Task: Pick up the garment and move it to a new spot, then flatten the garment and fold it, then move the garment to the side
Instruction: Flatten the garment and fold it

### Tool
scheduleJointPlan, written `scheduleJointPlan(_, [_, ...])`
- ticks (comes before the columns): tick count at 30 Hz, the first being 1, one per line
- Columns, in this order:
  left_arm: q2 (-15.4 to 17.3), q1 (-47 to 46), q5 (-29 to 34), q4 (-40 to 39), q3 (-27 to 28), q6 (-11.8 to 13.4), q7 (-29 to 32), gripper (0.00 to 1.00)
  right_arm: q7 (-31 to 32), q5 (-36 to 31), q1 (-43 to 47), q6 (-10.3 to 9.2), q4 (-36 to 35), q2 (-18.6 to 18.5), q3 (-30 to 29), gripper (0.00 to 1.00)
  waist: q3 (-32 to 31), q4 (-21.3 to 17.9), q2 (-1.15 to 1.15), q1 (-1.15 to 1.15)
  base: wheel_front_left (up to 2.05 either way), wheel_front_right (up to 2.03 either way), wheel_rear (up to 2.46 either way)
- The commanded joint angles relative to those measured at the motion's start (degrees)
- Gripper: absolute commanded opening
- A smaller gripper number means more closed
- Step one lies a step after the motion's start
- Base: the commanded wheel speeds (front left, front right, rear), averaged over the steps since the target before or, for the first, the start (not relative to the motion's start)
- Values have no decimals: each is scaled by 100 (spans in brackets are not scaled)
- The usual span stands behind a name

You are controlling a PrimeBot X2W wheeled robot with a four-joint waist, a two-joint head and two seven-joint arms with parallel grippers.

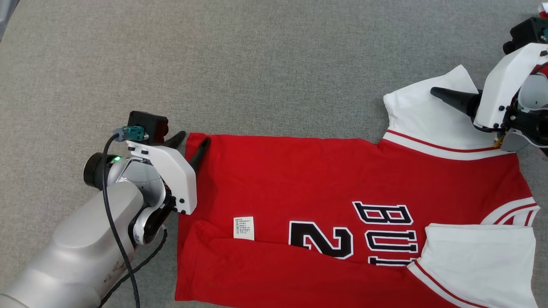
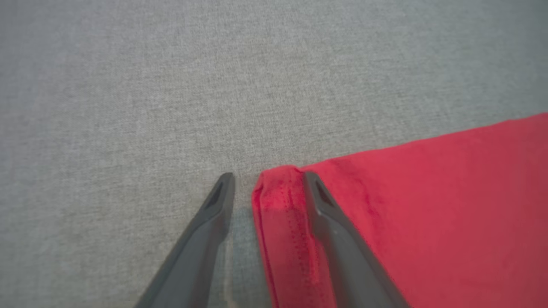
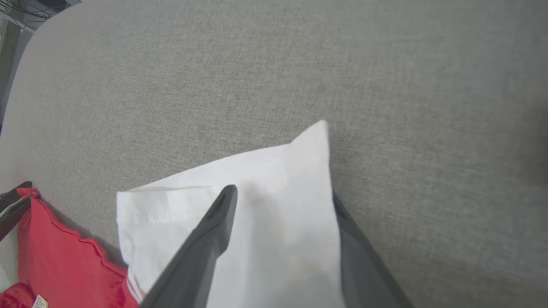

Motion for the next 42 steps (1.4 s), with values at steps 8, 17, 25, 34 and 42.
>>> scheduleJointPlan(8, [28, 58, 40, -4, -23, 15, -30, 0, -144, -22, 95, 4, -274, -66, -24, 0, -16, 4, 0, 0, 0, 0, 0])
scheduleJointPlan(17, [98, 96, 47, 21, 40, 11, -248, 0, -363, -31, 192, 4, -246, -98, -67, 0, -199, -29, 0, 0, 0, 0, 0])
scheduleJointPlan(25, [212, 230, 0, 19, 21, 22, -250, 0, -647, -27, 267, 4, -284, -151, -147, 0, -380, -112, 0, 0, 0, 0, 0])
scheduleJointPlan(34, [447, 443, -25, -196, -18, -96, -277, 0, -866, 72, 624, 4, -609, -243, -161, 0, -754, -203, 0, 0, 0, 0, 0])
scheduleJointPlan(42, [716, 741, -121, -498, -125, -37, -103, 0, -877, 211, 1010, 4, -822, -349, -146, 0, -1175, -352, 0, 0, 0, 0, 0])
